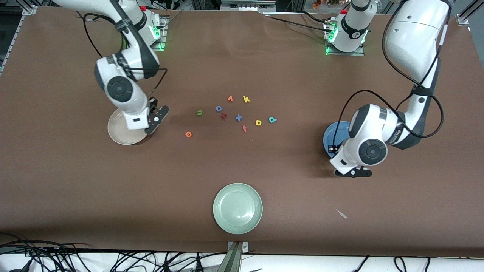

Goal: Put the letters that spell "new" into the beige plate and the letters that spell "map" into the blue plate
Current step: 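Drop the w on the cream plate while the left gripper drops m on blue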

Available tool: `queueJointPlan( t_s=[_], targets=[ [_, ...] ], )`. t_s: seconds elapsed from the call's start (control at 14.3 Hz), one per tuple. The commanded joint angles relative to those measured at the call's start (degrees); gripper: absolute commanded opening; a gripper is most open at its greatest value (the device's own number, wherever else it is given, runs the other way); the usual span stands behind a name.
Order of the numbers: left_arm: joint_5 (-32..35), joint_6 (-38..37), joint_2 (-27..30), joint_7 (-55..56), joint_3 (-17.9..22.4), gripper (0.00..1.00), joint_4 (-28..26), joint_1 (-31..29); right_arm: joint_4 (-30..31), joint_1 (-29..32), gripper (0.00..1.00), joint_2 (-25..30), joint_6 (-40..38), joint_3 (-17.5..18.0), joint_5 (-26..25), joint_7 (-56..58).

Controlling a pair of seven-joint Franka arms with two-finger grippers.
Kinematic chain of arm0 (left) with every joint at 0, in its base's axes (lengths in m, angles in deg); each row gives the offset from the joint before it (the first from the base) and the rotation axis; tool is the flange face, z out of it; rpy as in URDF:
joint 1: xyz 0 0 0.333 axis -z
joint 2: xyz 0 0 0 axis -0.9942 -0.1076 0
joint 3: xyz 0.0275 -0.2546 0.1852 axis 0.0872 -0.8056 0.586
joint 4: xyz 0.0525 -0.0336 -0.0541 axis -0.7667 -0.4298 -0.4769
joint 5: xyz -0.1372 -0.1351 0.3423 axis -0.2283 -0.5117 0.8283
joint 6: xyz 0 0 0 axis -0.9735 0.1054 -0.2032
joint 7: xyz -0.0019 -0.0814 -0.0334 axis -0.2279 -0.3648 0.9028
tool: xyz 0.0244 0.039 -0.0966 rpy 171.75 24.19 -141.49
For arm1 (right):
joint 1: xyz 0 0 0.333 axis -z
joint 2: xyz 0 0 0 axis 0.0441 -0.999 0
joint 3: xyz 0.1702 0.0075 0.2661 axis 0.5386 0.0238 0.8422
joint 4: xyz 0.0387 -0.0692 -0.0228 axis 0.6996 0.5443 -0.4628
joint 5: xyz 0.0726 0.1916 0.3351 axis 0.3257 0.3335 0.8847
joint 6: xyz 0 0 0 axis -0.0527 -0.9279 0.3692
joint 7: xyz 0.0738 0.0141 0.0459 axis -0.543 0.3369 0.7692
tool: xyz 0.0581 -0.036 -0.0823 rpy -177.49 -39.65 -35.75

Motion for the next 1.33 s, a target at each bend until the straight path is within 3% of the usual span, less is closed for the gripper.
queueJointPlan(
  t_s=[0.0,0.07,0.14,0.21,0.28,0.35,0.42,0.49,0.56,0.77,1.26],
  targets=[
    [1.63,1.16,-1.12,-3.79,-0.59,0.00,-0.28,-1.73,-1.13,-0.06,0.00,-1.19,-1.07,-5.09,1.61,2.99],
    [1.63,1.43,-1.64,-3.97,-0.59,0.05,-0.28,-2.16,-1.13,0.02,0.00,-1.81,-0.89,-6.94,1.61,2.64],
    [1.55,1.69,-2.00,-3.97,-0.59,0.33,-0.37,-2.43,-1.22,0.55,0.00,-2.42,-0.81,-8.18,1.70,2.37],
    [1.54,1.78,-2.18,-3.88,-0.59,0.71,-0.28,-2.43,-1.22,1.16,0.00,-2.78,-0.80,-8.45,1.96,2.28],
    [1.54,1.78,-2.18,-3.88,-0.59,1.00,-0.28,-2.43,-1.22,1.95,0.01,-3.30,-0.80,-8.54,3.18,2.02],
    [1.54,1.52,-2.00,-3.70,-0.59,1.00,-0.28,-2.08,-1.22,2.39,0.12,-3.92,-0.80,-8.54,3.72,0.80],
    [1.54,1.26,-1.83,-3.18,-0.67,1.00,-0.19,-1.56,-1.22,2.57,0.37,-4.53,-0.80,-8.54,3.72,-1.82],
    [1.46,1.00,-1.56,-3.00,-1.11,1.00,-0.02,-1.38,-1.13,2.57,0.93,-4.54,-0.80,-8.54,3.90,-5.15],
    [1.28,0.82,-1.04,-2.91,-1.29,1.00,0.16,-0.94,-1.22,2.57,1.00,-4.45,-0.89,-8.46,4.16,-8.58],
    [0.67,-1.81,1.51,0.23,-1.64,1.00,0.60,2.47,-2.44,2.31,1.00,-3.83,-1.42,-7.41,6.79,-18.95],
    [-0.47,-2.26,2.57,23.52,-1.82,1.00,0.69,15.84,-4.64,2.05,1.00,-4.45,0.51,0.59,8.19,-42.70]
  ],
)
